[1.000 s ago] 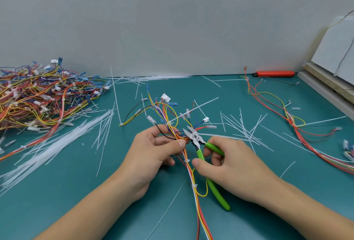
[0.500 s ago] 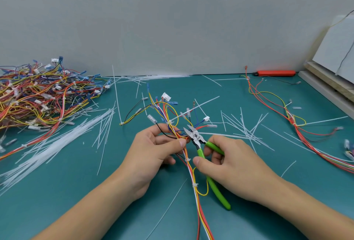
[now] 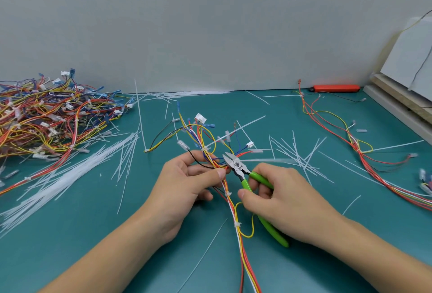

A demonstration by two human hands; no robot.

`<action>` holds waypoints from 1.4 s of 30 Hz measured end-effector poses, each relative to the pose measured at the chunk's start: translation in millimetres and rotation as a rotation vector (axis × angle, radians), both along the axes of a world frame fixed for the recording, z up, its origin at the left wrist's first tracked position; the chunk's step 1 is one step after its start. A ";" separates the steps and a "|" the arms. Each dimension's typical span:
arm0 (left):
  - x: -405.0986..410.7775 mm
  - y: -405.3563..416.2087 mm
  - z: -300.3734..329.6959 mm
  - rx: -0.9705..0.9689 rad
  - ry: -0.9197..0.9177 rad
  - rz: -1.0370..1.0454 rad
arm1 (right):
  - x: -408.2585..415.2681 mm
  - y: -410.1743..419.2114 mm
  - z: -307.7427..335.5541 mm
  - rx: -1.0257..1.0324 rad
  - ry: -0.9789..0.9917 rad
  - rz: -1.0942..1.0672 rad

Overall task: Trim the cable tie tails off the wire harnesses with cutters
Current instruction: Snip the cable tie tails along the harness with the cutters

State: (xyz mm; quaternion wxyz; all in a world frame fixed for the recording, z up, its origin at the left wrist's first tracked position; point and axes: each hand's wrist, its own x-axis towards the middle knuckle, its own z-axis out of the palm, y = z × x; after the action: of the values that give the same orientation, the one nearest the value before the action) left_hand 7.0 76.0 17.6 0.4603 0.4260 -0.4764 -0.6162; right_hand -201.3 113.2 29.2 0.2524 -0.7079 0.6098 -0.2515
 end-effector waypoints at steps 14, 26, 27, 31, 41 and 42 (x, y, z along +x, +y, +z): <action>0.0 0.2 -1.0 -0.007 -0.002 -0.004 | 0.4 2.6 3.6 0.033 -0.021 -0.028; 0.4 -0.4 -1.1 -0.004 -0.013 -0.006 | 0.1 0.8 0.1 0.010 -0.003 -0.014; 0.5 -0.5 -0.9 -0.002 -0.012 -0.007 | -0.1 0.1 -0.6 0.006 0.001 0.000; 0.2 -0.8 -0.1 0.003 -0.003 -0.011 | -1.0 -1.0 -0.5 0.009 0.034 0.069; 0.9 -0.3 0.1 -0.003 -0.007 -0.014 | -1.5 0.6 0.7 -0.021 -0.081 -0.002; 0.7 0.0 0.2 -0.004 -0.008 -0.014 | -1.1 1.2 0.8 -0.016 -0.083 -0.009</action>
State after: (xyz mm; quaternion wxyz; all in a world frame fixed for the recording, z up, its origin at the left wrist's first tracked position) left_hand 7.7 76.0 17.8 0.4550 0.4240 -0.4824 -0.6168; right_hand -202.4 114.5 30.0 0.2705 -0.6961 0.6000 -0.2869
